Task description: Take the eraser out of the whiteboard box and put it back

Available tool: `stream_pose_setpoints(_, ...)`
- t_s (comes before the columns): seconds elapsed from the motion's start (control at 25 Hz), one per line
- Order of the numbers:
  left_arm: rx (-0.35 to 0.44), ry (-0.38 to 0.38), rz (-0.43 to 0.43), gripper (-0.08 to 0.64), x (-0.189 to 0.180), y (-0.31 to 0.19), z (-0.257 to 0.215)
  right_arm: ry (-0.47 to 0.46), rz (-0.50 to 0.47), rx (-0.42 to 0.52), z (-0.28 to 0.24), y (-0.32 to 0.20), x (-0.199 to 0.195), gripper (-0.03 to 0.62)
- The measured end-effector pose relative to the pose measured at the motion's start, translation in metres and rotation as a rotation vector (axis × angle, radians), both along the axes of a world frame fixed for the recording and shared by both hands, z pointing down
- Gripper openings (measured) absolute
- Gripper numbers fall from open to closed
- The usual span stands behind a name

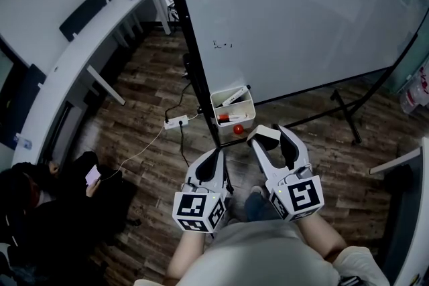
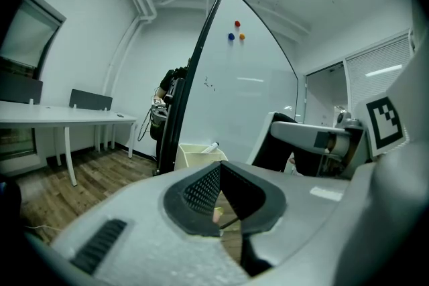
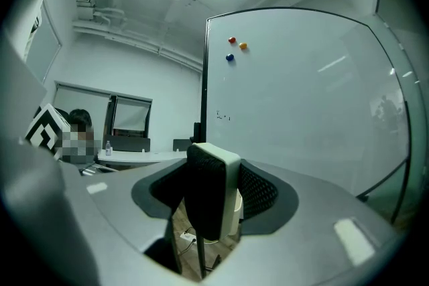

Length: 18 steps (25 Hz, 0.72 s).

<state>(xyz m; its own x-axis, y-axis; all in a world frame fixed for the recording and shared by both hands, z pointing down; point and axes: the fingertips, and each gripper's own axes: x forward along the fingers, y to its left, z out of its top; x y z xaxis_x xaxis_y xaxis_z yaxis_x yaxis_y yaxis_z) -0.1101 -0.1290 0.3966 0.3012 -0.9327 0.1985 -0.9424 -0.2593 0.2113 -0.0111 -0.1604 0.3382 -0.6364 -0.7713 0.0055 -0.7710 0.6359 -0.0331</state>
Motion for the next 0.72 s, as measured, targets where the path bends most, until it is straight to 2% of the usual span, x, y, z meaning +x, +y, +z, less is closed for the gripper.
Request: stream_pose_setpoints(0.72, 0.026, 0.007, -0.001, 0.005, 0.006, 0.012, -0.008, -0.018, 0.007, 0.017, -0.009, 0.016, 0.008, 0.232)
